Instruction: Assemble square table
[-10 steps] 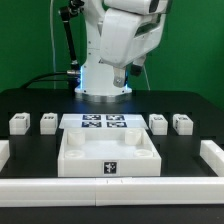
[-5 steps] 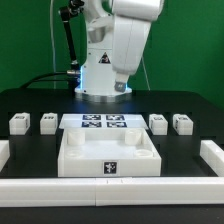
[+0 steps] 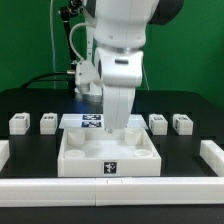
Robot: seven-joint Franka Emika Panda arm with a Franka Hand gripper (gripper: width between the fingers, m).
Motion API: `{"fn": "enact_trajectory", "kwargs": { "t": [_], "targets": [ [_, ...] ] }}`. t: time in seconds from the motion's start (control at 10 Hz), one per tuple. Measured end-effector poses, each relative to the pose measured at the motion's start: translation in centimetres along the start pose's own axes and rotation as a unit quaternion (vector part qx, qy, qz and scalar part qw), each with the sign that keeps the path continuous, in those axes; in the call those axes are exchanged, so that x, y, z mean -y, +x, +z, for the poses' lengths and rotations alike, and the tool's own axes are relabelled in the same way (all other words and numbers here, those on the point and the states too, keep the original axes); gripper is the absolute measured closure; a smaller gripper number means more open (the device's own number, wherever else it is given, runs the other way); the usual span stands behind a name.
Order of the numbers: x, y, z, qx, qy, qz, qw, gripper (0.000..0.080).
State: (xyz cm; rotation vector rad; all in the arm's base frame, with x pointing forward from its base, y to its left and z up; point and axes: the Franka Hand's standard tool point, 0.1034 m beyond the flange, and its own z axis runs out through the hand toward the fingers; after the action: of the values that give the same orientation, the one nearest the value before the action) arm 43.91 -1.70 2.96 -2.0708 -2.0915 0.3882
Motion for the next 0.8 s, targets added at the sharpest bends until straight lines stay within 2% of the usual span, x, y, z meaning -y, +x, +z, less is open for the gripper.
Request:
{"fn": "enact_trajectory", "kwargs": {
  "t": [0.2,0.6,0.7,0.8],
  "targets": [
    [0.3,-0.3,0.8,-0.004,-0.008,0.004,1.000,0.0149],
    [0.3,-0.3,0.8,-0.004,-0.010,0.004,1.000,0.0149],
    [-0.3,-0.8,1.1,-0.014,-0.066,-0.008,0.998,0.0149],
    [0.3,-1.4,1.9,-0.020,-0.077,-0.006,0.997,0.0149]
  ]
}}
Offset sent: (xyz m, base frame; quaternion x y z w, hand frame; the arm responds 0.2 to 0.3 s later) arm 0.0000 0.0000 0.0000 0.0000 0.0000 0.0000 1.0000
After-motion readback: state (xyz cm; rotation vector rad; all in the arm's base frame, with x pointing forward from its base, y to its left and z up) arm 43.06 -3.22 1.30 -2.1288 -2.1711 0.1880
